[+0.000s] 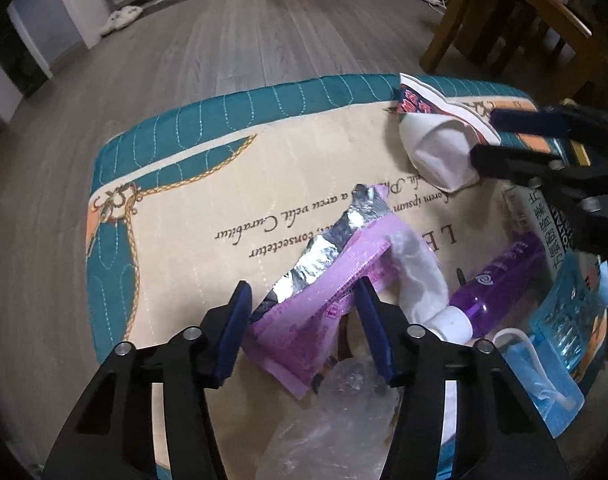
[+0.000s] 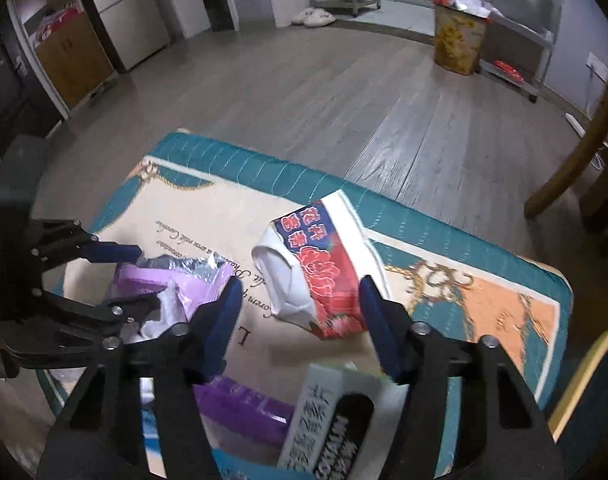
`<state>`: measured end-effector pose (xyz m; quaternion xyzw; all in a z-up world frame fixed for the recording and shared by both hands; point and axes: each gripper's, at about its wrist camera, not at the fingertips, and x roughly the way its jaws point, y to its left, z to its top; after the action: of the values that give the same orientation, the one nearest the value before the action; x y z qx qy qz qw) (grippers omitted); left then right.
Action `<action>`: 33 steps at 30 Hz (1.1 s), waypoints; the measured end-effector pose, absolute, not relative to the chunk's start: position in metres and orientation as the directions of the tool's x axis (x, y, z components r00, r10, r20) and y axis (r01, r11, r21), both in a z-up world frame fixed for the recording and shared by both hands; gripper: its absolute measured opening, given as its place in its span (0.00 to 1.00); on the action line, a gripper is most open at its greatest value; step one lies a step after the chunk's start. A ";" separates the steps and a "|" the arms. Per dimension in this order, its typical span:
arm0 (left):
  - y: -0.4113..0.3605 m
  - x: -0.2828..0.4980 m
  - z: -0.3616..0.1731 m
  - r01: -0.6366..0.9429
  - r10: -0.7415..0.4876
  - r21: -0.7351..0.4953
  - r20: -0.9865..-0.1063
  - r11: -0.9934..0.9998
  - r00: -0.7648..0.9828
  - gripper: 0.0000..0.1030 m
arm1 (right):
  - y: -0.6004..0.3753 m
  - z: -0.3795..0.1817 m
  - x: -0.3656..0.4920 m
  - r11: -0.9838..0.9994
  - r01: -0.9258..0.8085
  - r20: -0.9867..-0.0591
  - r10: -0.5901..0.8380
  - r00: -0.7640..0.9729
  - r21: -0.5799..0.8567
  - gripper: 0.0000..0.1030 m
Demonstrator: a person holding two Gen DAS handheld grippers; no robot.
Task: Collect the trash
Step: 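Grasp the purple wrapper with the left gripper while the right gripper grasps the white-red packet, then carry both items over the bin and open both grippers to drop them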
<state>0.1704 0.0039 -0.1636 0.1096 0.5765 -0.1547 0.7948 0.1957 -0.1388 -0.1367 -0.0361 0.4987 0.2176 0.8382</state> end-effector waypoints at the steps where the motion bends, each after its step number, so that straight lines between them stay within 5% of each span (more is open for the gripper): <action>1: 0.006 0.171 -0.163 0.371 -0.127 -0.014 -0.950 0.928 0.284 0.47 | -0.136 -0.140 0.198 0.901 -0.405 -0.856 0.327 0.401 0.154 0.50; 6: 0.006 0.170 -0.158 0.403 -0.153 -0.031 -0.949 0.915 0.275 0.29 | -0.127 -0.148 0.197 0.892 -0.438 -0.871 0.301 0.389 0.113 0.21; 8: 0.005 0.170 -0.154 0.412 -0.154 -0.027 -0.948 0.911 0.278 0.20 | -0.128 -0.147 0.193 0.890 -0.440 -0.867 0.312 0.389 0.123 0.18; 33: -0.016 0.134 -0.036 0.332 -0.244 -0.047 -0.775 0.942 0.583 0.15 | -0.211 -0.029 0.119 0.939 -0.295 -0.720 0.326 0.613 0.175 0.17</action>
<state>0.1335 -0.0162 -0.0364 0.0513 0.4270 -0.1623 0.8881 0.1193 -0.2112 -0.0294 0.0193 0.4045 0.1731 0.8978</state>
